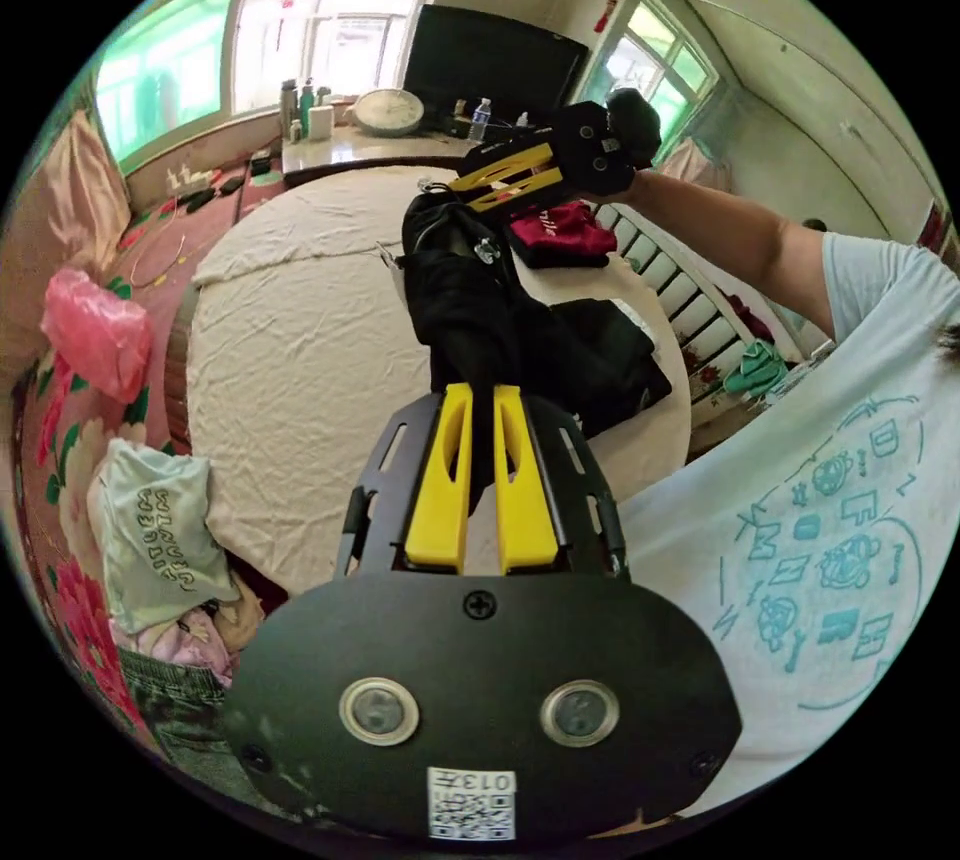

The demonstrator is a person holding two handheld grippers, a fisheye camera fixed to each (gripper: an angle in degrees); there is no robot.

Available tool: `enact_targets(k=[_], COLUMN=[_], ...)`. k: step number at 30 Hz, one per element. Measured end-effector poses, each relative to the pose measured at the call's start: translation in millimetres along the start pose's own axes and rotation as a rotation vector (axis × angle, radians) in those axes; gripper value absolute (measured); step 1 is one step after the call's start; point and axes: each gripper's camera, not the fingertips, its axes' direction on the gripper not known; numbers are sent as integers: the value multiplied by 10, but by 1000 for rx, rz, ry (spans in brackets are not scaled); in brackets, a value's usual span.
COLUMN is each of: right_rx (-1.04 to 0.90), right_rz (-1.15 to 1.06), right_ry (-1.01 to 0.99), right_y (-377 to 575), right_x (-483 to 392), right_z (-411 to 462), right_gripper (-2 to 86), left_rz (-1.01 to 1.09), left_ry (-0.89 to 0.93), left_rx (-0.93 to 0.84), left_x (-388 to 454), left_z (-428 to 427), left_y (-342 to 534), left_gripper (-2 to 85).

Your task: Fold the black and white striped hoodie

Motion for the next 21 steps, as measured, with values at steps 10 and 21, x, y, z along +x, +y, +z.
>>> enact_targets(k=[10,21], right_rx=[-1,-281], right_rz=[361,682], right_ry=[252,179], right_y=[1546,3188], right_x=[-786,-1645], right_z=[-1026,-990], right_gripper=[32,55], left_rz=[223,442], left_ry=[107,149], left_rx=[-46,-185], left_x=[1374,2978], left_z=[209,2052], left_y=[-759,-1223], left_gripper=[20,32])
